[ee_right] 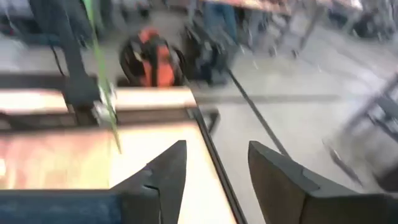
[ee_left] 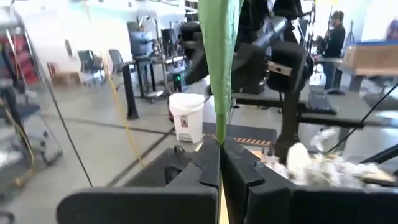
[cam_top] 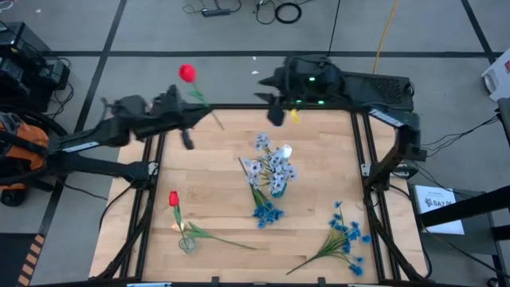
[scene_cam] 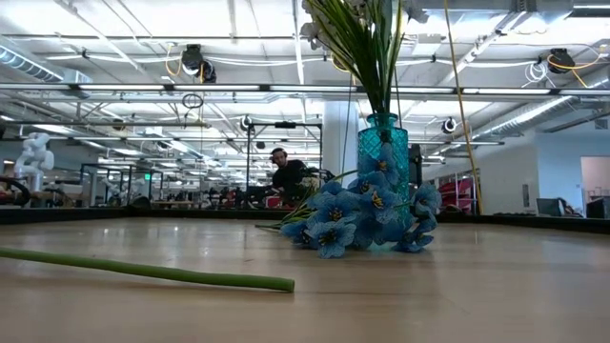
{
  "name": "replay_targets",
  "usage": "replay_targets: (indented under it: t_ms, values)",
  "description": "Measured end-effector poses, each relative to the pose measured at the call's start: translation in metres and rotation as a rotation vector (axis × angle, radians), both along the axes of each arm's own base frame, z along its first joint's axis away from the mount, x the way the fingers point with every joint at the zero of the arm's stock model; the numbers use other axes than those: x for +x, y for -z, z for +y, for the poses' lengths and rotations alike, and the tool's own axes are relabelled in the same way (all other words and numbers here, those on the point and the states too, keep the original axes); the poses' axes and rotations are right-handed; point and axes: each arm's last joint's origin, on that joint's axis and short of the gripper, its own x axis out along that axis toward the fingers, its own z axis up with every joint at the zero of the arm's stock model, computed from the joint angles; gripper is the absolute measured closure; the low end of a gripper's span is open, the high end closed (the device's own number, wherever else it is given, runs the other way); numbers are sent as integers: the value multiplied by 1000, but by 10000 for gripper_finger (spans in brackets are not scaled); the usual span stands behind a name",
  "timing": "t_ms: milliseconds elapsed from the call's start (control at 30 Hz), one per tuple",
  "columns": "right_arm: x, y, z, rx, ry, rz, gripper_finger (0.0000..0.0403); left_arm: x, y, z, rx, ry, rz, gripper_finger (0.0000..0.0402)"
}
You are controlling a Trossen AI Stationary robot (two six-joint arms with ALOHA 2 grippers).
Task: Sort flowers into vase by color
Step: Put the red flower into the transparent flower vase
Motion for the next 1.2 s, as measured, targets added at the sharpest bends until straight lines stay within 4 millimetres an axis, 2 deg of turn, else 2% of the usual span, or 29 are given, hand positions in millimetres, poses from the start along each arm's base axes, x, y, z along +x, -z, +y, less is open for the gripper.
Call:
replay_targets:
  t_ms: [133,267,333,433,633,700,800,967,1067,1200]
  values:
    - [-41,-6,0,55,94,109,239,-46,-4,-13,-102,19,-28,400]
    - [-78,-10,-1,133,174,130,260,-70,-3,-26,-164,108,-27,401]
    - [-93,-9,2,172,204,106,275,-71,3,-31,-178,159,11,401]
    - [-113,3,7,220,281,98,302,-66,11,-39,-181,233,30,401]
    - [-147,61,25,377,462,72,386,-55,19,-53,-165,348,-29,401]
    - [-154,81,32,443,467,14,397,-52,22,-58,-165,389,-58,401]
    - [-160,109,43,551,467,-100,392,-49,27,-67,-184,451,-48,401]
    - [-155,152,57,660,402,-218,401,-37,30,-85,-279,548,-20,401]
    - [-150,167,65,699,362,-240,402,-27,29,-104,-282,604,-39,401]
    - [-143,173,74,702,323,-220,402,-18,33,-129,-241,599,-31,402]
